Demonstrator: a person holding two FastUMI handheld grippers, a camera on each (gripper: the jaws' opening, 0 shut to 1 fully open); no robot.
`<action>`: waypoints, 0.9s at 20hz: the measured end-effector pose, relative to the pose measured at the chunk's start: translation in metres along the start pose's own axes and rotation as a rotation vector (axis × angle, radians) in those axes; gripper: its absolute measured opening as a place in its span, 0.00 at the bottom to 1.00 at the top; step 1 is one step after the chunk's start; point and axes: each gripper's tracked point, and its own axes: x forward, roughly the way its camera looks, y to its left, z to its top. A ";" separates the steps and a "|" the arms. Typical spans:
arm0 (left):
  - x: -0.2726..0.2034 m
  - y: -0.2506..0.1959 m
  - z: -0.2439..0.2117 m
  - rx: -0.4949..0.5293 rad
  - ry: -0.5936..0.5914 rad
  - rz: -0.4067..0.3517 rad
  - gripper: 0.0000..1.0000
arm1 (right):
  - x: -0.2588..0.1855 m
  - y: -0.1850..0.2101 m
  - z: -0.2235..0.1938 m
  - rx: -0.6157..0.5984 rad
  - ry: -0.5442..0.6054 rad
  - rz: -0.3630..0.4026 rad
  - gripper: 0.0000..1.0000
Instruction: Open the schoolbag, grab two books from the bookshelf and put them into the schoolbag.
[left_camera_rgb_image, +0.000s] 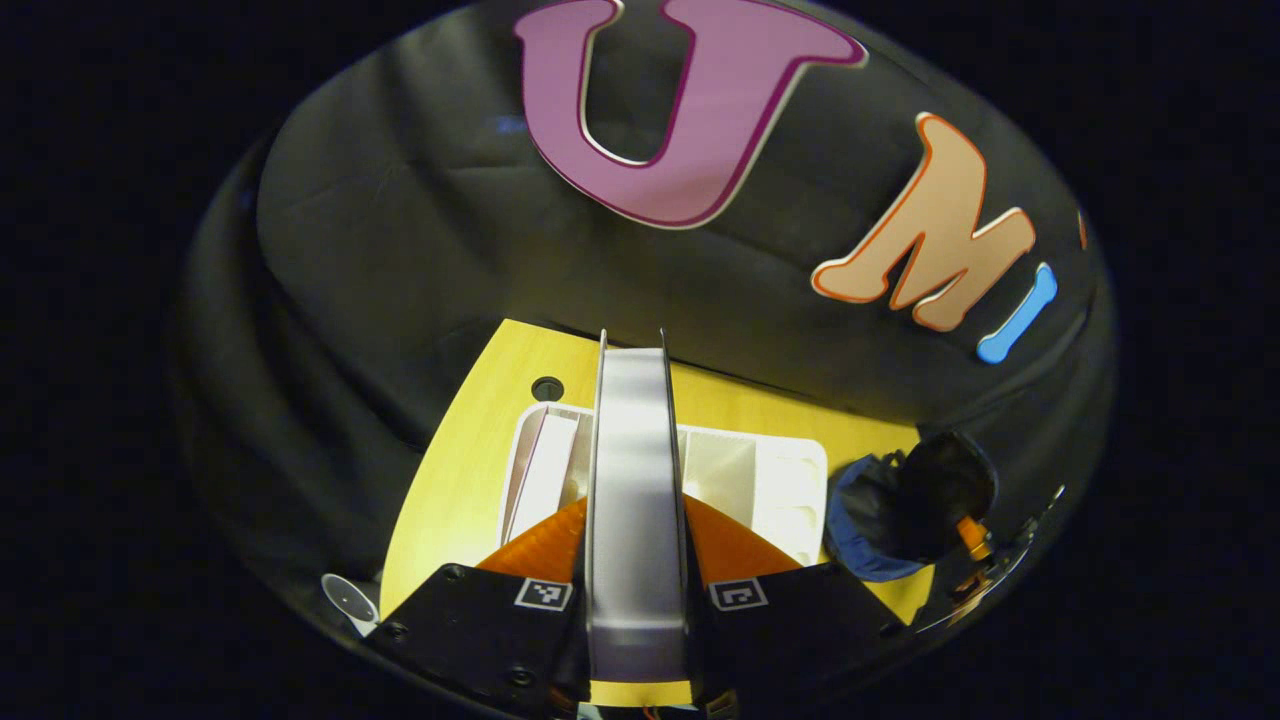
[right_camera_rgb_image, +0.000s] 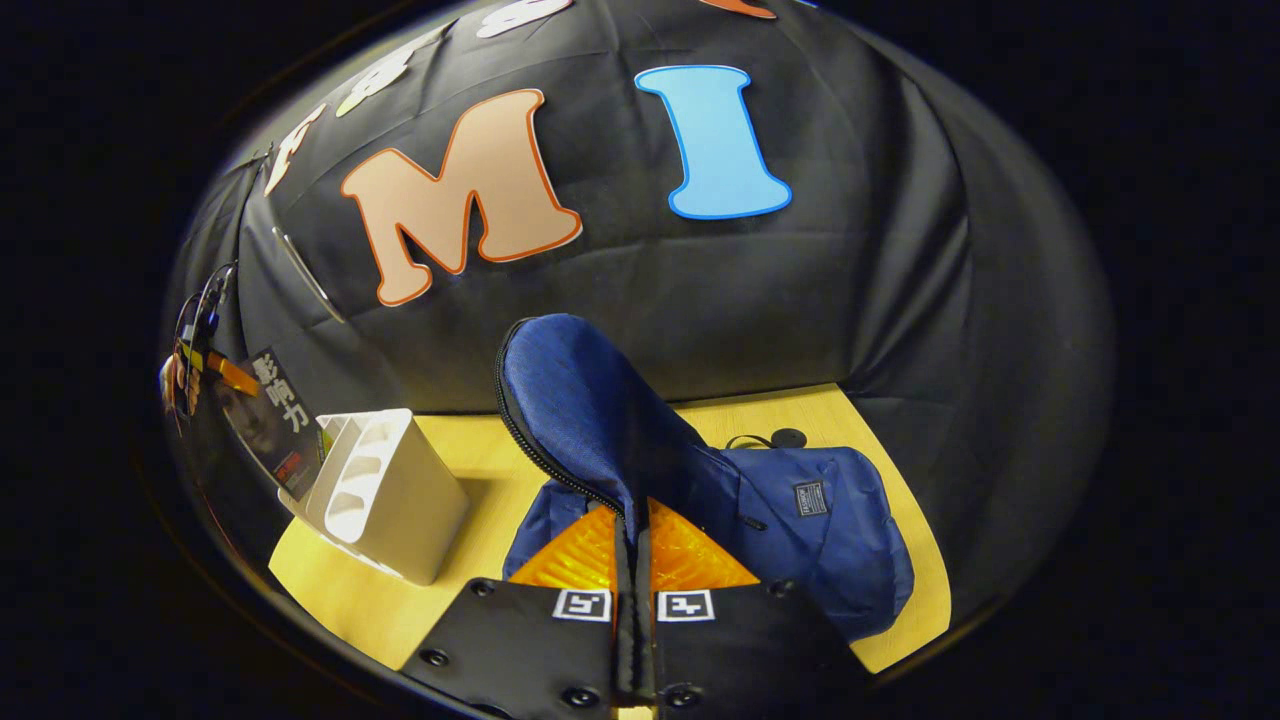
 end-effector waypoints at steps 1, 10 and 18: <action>-0.005 -0.002 0.005 -0.026 -0.011 -0.014 0.35 | 0.000 0.000 0.001 0.001 -0.001 0.000 0.03; -0.039 -0.051 0.018 -0.179 -0.088 -0.216 0.35 | -0.002 -0.002 0.001 0.030 -0.001 0.001 0.03; -0.038 -0.122 0.008 -0.268 -0.089 -0.386 0.35 | -0.007 -0.002 0.002 0.019 0.005 0.005 0.03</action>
